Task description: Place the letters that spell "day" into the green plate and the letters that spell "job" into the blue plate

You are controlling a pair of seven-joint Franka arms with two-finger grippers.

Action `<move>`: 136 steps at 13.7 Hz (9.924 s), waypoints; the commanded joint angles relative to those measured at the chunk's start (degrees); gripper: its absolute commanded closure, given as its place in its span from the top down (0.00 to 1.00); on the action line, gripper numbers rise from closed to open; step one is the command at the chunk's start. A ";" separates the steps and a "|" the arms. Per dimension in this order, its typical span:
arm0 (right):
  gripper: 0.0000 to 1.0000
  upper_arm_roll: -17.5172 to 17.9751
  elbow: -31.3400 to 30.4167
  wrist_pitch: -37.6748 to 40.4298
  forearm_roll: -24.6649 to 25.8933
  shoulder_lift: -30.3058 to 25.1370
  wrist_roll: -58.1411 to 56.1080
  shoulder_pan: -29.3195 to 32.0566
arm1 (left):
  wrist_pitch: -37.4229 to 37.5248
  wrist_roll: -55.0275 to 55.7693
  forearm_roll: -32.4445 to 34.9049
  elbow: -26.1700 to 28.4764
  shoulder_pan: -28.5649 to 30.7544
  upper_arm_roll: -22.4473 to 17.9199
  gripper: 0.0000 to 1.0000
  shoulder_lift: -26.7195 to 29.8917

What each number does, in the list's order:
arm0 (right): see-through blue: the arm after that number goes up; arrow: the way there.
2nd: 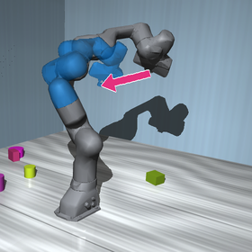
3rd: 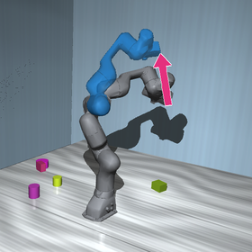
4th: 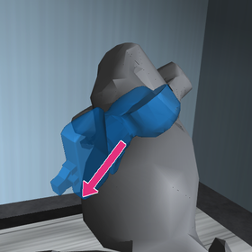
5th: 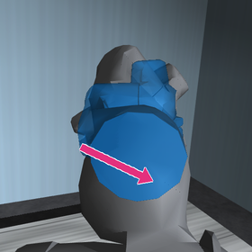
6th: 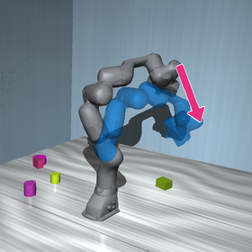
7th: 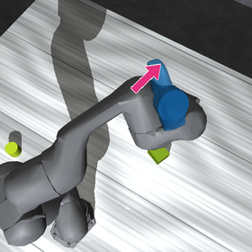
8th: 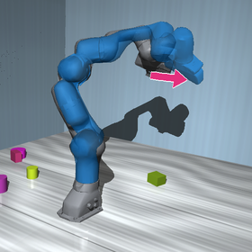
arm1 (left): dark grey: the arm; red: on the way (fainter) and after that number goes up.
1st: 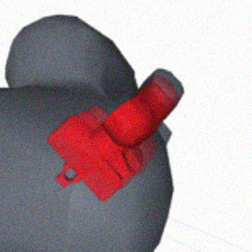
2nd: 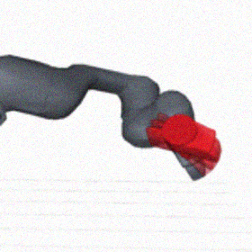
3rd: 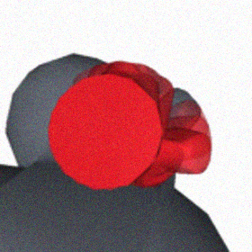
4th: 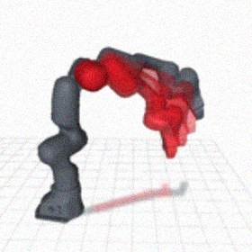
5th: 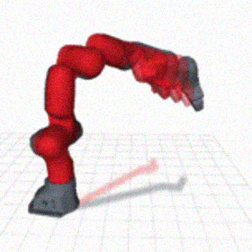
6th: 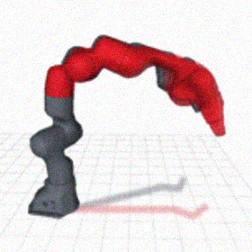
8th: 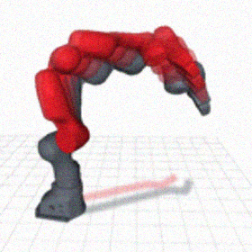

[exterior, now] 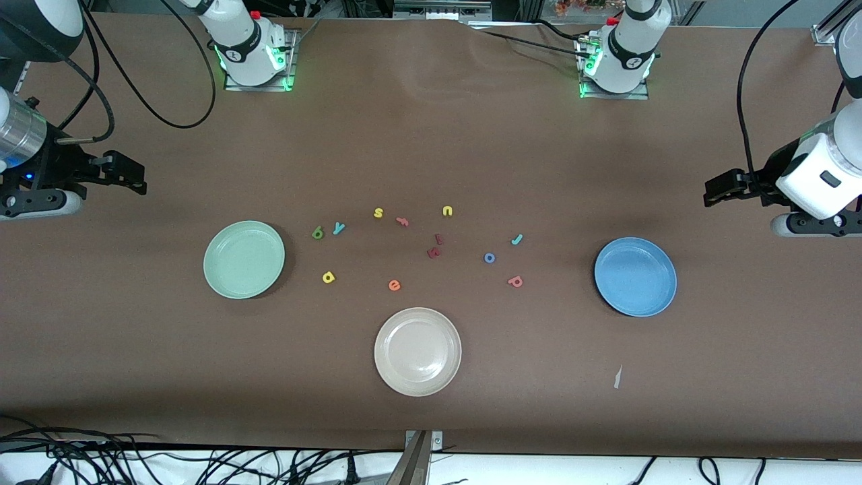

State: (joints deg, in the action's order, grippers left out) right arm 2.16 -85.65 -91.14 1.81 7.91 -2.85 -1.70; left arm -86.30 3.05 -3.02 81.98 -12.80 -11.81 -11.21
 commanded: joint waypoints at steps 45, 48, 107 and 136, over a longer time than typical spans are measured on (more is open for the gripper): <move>1.00 15.24 -20.23 -28.36 4.69 5.80 24.09 -2.16 | -65.04 -22.39 -0.41 35.27 -13.04 15.86 0.96 -20.43; 1.00 16.21 -27.00 -35.66 4.69 6.85 32.53 -2.25 | -65.13 -22.56 -0.32 35.35 -13.13 15.77 0.86 -20.52; 0.48 9.27 -39.86 -63.46 10.49 20.57 45.74 -9.72 | -55.81 -20.10 4.16 13.64 -10.31 15.59 0.99 -32.03; 0.77 7.51 -30.81 -46.58 9.70 15.47 28.58 -2.43 | -32.88 -20.37 4.26 11.01 12.09 15.77 0.86 -25.61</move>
State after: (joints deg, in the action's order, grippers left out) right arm 8.61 -116.28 -137.96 11.74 23.63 23.07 -4.36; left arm -119.80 -16.70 2.29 92.55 -2.22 3.36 -37.11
